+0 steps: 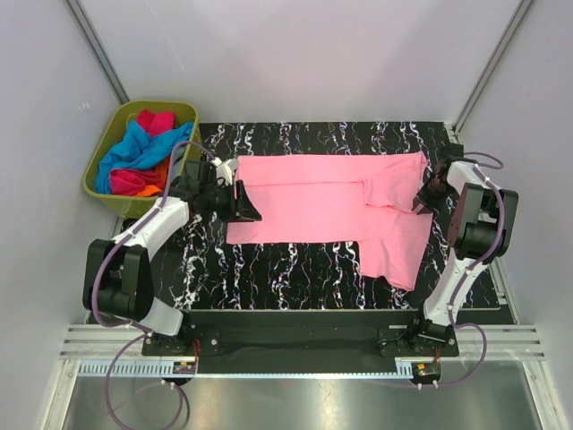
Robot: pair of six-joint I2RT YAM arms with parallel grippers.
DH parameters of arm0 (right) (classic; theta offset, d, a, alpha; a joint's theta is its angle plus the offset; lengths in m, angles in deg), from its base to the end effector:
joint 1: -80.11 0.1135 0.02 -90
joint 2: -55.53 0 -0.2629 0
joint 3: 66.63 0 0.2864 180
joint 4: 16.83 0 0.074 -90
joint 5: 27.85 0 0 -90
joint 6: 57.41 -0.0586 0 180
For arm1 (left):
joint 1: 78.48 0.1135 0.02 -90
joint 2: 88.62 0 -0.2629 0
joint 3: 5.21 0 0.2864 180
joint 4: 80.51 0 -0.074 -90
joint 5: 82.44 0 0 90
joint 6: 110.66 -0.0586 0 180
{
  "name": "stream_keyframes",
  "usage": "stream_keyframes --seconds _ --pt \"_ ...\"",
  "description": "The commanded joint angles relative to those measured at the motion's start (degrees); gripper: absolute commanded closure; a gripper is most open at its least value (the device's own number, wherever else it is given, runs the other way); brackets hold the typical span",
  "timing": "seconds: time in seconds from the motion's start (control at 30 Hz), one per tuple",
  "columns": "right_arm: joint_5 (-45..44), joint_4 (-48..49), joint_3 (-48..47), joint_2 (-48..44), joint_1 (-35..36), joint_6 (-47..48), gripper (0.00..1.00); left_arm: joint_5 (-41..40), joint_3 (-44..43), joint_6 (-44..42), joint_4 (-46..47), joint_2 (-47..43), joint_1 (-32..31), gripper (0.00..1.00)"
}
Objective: Fold and stack the t-shirts
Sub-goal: Fold the tshirt
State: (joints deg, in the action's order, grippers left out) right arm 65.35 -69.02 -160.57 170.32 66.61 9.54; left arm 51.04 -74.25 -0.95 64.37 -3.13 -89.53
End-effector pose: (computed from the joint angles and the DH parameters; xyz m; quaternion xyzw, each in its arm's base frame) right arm 0.4252 -0.0987 0.1235 0.3061 0.9401 0.0398 0.1446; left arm 0.3323 -0.1060 0.2032 0.0553 0.8838 -0.4183 0.2020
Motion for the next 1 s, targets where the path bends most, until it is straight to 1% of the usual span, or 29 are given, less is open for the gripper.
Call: stream_keyframes --seconds 0.0,0.1,0.13,0.23,0.3,0.37,0.63,0.8,0.9,0.97 --pt "1.5 1.2 -0.2 -0.3 -0.1 -1.2 0.75 2.1 -2.5 -1.2 0.9 0.2 0.4 0.55" --pt "0.4 1.1 -0.1 -1.1 -0.1 -1.3 0.82 2.4 -2.5 -1.2 0.7 0.5 0.6 0.55" --pt "0.0 1.1 0.1 -1.6 -0.1 -1.3 0.87 2.5 -2.5 -1.3 0.7 0.6 0.7 0.56" --pt "-2.9 0.3 0.9 -3.6 -0.1 -1.7 0.95 2.6 -2.6 -1.4 0.8 0.7 0.8 0.56" --pt "-2.9 -0.2 1.5 -4.9 -0.1 -1.9 0.96 2.7 -2.5 -1.4 0.7 0.7 0.9 0.56" --pt "-5.1 -0.4 1.9 -5.3 -0.1 -2.1 0.97 2.8 -2.4 -1.5 0.8 0.8 1.0 0.56" --pt "-7.1 -0.4 1.9 -4.1 -0.1 -2.2 0.97 3.8 -2.5 -1.5 0.7 1.3 1.3 0.56" --pt "-9.0 -0.6 1.3 -1.9 -0.1 -0.2 0.96 4.2 -2.1 -1.6 0.7 1.3 1.8 0.56" --pt "-8.2 -1.2 1.7 -2.2 -0.1 0.5 0.92 4.5 -1.9 -1.6 0.6 1.2 1.8 0.56" --pt "-9.3 -3.0 1.4 -2.7 -0.2 1.5 0.84 4.5 -2.0 -1.7 0.5 1.2 2.1 0.56"
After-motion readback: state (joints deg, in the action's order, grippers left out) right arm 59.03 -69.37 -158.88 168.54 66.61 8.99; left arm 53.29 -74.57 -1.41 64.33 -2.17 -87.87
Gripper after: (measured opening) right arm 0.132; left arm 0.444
